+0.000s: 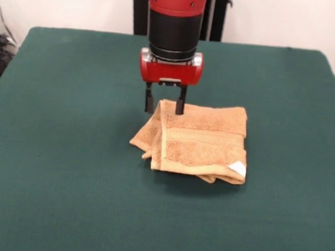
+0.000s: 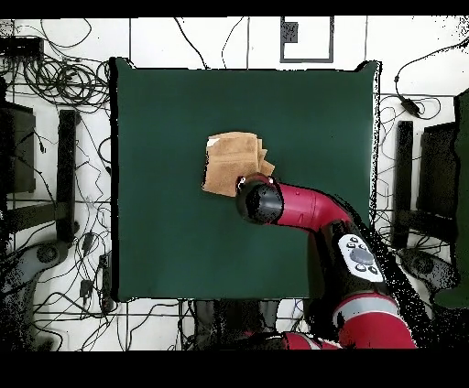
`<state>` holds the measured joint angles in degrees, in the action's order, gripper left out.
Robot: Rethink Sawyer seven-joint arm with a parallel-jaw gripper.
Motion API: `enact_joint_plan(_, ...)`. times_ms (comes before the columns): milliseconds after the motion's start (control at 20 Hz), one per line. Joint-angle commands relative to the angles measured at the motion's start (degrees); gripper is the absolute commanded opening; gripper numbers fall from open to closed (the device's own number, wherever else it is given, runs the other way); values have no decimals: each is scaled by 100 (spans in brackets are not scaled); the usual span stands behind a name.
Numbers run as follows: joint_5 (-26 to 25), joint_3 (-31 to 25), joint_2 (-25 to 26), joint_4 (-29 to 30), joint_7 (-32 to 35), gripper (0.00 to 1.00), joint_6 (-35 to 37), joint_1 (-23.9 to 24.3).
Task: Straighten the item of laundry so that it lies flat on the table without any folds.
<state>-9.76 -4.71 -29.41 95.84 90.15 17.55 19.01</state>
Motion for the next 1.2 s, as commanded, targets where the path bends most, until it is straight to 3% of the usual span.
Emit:
enact_joint_plan(50,69,-648,165,-357,352,100,408,-90)
enact_joint_plan(250,111,-433,-164,-29,653,100,364,-279)
enact_joint_plan(650,334,7,-729,19,996,100,1110,-814)
enact_joint_plan(900,431,53,-848,112,1058,100,1185,-899)
enact_joint_plan(1200,461,55,-652,-218,973,100,1287,-919)
